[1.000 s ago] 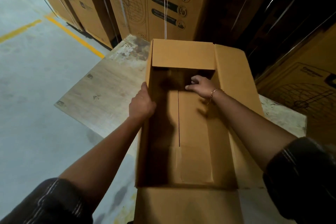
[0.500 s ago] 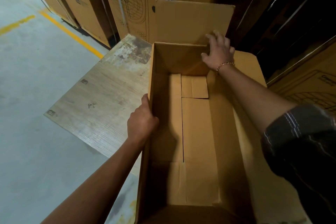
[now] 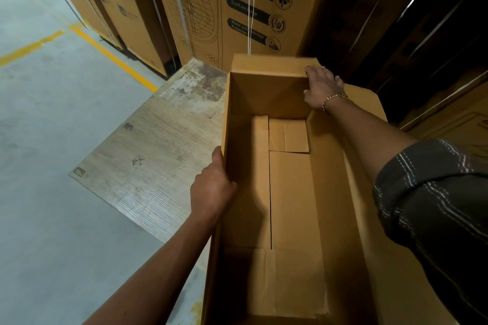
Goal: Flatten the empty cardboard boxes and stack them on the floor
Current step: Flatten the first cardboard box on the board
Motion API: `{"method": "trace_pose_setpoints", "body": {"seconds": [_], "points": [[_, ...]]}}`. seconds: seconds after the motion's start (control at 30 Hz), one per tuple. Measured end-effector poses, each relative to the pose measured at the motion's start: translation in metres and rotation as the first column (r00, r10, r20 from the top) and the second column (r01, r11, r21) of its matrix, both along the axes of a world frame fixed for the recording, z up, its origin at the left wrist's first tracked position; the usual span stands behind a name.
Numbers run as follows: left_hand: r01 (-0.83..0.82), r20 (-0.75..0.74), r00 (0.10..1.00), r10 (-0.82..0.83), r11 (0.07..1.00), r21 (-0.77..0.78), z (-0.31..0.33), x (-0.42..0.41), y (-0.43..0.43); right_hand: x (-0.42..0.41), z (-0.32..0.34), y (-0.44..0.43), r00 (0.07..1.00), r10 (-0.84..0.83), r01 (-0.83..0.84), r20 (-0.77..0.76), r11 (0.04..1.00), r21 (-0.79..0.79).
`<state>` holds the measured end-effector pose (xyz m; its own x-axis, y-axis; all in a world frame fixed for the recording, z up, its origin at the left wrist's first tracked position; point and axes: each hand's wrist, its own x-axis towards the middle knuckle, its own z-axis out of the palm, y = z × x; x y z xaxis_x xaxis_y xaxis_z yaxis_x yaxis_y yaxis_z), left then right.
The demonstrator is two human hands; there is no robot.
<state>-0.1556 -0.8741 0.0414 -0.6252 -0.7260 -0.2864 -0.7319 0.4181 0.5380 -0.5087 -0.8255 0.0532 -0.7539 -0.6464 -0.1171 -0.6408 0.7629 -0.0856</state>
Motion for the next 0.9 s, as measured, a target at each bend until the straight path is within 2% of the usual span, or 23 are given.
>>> {"method": "trace_pose_setpoints", "body": {"seconds": [0.07,0.17,0.33,0.43,0.53,0.67,0.77,0.9], "points": [[0.002,0.008,1.0,-0.002,1.0,-0.009,0.002,0.0,0.002,0.015,0.002,0.022,0.999,-0.039,0.04,0.018,0.997,-0.059],[-0.009,0.01,1.0,0.009,1.0,-0.012,0.006,-0.002,0.002,0.053,0.001,0.067,0.976,-0.143,0.168,0.163,0.974,-0.154],[-0.061,-0.036,0.997,0.063,0.996,0.062,0.009,0.012,0.007,0.162,-0.011,0.191,0.915,-0.199,0.276,0.351,0.944,-0.181],[-0.026,-0.078,0.996,0.035,0.993,0.112,0.008,0.046,0.036,0.23,-0.013,0.263,0.888,-0.182,0.269,0.422,0.95,-0.157],[-0.017,-0.058,0.998,0.025,0.992,0.127,0.005,0.107,0.081,0.288,-0.012,0.311,0.841,-0.199,0.32,0.502,0.933,-0.166],[-0.172,-0.024,0.984,0.175,0.981,0.088,0.009,0.182,0.143,0.335,-0.005,0.341,0.779,-0.205,0.39,0.592,0.899,-0.202],[-0.235,-0.051,0.969,0.242,0.964,0.121,0.009,0.18,0.153,0.333,-0.005,0.33,0.699,-0.147,0.506,0.699,0.793,-0.339],[-0.233,-0.104,0.961,0.254,0.956,0.18,0.004,0.168,0.156,0.332,0.007,0.333,0.715,-0.114,0.533,0.69,0.727,-0.433]]}}
